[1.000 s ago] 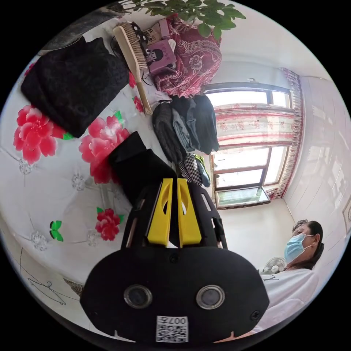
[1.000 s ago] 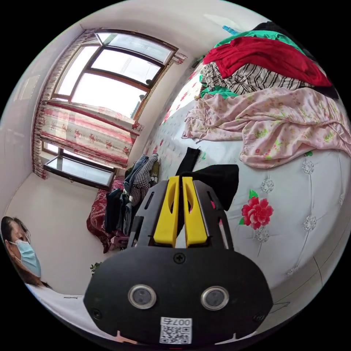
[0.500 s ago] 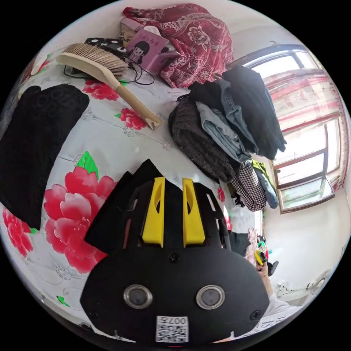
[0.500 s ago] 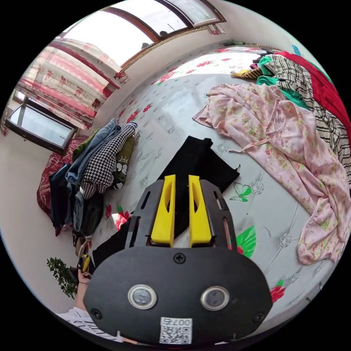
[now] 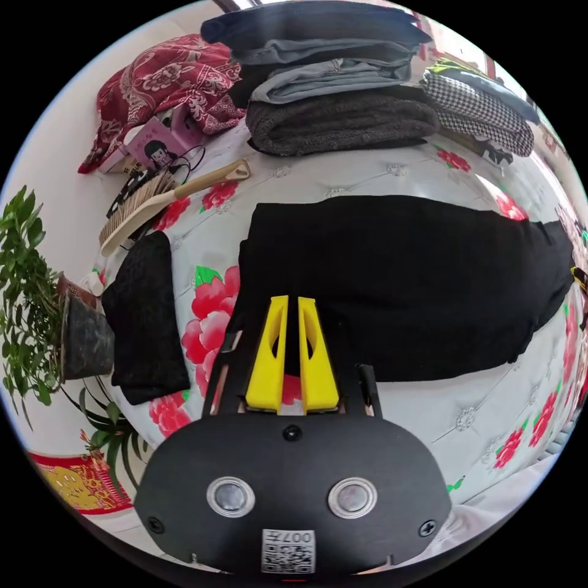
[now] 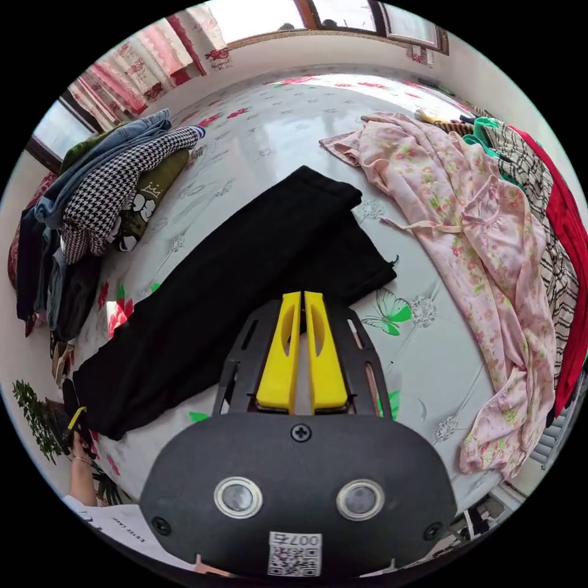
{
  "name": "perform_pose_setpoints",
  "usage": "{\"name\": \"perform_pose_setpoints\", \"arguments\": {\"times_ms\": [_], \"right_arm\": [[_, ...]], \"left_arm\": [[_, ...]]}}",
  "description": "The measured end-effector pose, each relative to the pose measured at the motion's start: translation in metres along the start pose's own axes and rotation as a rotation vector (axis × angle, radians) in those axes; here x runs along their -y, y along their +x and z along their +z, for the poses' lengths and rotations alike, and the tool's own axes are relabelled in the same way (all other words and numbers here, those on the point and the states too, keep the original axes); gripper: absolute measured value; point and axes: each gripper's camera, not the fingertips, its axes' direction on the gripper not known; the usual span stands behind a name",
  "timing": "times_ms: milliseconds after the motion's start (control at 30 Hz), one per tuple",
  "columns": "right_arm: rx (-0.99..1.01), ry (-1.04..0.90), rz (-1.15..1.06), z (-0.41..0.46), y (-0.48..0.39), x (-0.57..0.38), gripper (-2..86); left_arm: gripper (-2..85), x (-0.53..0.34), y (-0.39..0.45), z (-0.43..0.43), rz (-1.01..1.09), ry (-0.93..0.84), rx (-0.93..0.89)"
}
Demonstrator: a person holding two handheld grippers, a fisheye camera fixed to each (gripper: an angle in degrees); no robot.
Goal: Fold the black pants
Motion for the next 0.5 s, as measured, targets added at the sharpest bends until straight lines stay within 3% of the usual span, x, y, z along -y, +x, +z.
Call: {"name": "perform_pose_setpoints", "arguments": {"times_ms": [267, 367, 500], "right_arm": [[-0.017, -0.049, -0.042, -0.045, 0.036, -0.135, 0.0], [0.068, -0.043, 0.099, -0.068, 0.060, -0.187, 0.4], [0.242, 0.140, 0.259, -0.099, 0.090, -0.212, 2.3]], "left_arm": [[-0.5, -0.074, -0.029, -0.029, 0.058, -0.168, -0.025], [0.3, -0.116, -0.042, -0.041, 0.031, -0.177, -0.065], [1.9, -0.139, -0.067, -0.062, -0.090, -0.132, -0.138]]}}
